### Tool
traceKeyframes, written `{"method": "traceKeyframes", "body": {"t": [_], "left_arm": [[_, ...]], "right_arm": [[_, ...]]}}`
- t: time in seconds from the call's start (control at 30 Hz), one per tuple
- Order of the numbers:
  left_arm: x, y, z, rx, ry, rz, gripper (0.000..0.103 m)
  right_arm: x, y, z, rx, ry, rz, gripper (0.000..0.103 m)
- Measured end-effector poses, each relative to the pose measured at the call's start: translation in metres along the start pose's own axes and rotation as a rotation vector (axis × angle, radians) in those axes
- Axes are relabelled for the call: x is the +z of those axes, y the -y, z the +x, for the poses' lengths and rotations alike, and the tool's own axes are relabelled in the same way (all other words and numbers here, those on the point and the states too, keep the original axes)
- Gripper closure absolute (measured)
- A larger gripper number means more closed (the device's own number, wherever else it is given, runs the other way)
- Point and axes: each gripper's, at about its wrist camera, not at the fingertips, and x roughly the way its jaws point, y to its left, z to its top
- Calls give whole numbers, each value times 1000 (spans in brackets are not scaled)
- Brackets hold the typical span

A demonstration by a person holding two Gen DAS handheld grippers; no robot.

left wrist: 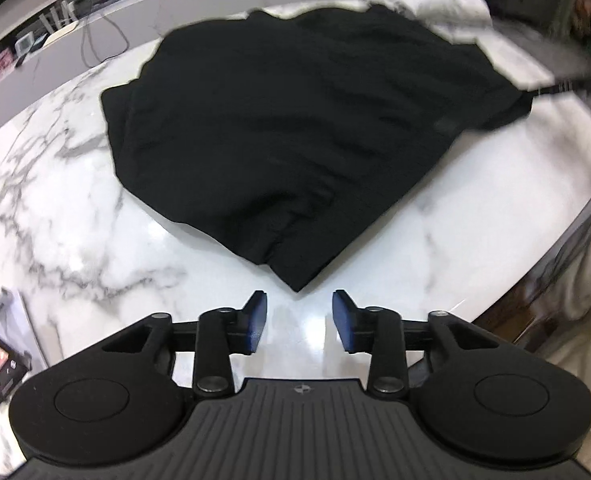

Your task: Fold clothes

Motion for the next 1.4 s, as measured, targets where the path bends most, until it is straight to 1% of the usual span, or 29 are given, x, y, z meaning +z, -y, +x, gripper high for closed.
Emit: {"method": "traceKeyframes", "body": {"t": [0.07, 0.1, 0.17, 0.23, 0.33, 0.4, 0.43, 0.47, 0.53, 0.57, 0.63, 0.7, 0.83, 0.93, 0.97, 1.0, 1.07, 1.13, 1.33, 1.4], "left_arm": [[8, -6, -6, 36, 34, -3, 68], [13, -8, -6, 65, 53, 2, 68], [21, -11, -6, 80, 74, -8, 68], [31, -16, -2, 96, 90, -11, 68], [49, -22, 6, 135, 116, -2, 70], [61, -24, 9, 174, 135, 19, 71], [67, -27, 12, 184, 140, 23, 76], [76, -32, 18, 192, 137, 26, 79], [88, -38, 31, 209, 123, 39, 89], [92, -38, 38, 210, 112, 51, 91], [93, -37, 43, 200, 100, 70, 93], [92, -33, 57, 166, 72, 105, 94], [85, -31, 65, 142, 58, 109, 95], [76, -33, 75, 167, 34, 103, 97], [74, -34, 79, 190, 11, 103, 98], [74, -35, 80, 198, 9, 103, 99], [71, -41, 81, 252, 19, 92, 100], [72, -45, 81, 267, 14, 74, 100], [78, -59, 84, 321, -11, 51, 100], [79, -66, 84, 342, -17, 34, 100]], "right_arm": [[-5, -7, -10, 7, 36, 3, 80], [-8, -12, -14, 14, 53, 5, 77], [-11, -22, -20, 32, 83, 9, 73], [-15, -38, -25, 62, 114, 3, 73], [-15, -55, -25, 25, 146, -25, 73], [-12, -60, -22, -12, 162, -18, 73], [-9, -57, -20, -22, 156, 2, 73], [-5, -50, -16, -42, 141, 39, 73], [0, -36, -12, -76, 121, 93, 73], [3, -27, -9, -92, 110, 123, 73], [4, -19, -4, -100, 93, 139, 73], [4, -14, 4, -98, 73, 142, 73], [2, -11, 22, -86, 49, 119, 72], [2, -11, 33, -82, 46, 96, 71], [2, -11, 37, -79, 46, 87, 71], [3, -10, 40, -76, 47, 83, 70], [5, -10, 45, -65, 65, 73, 70], [11, -14, 53, -59, 76, 41, 70], [42, -30, 84, -12, 108, -32, 70], [59, -39, 100, 11, 115, -61, 70]]}}
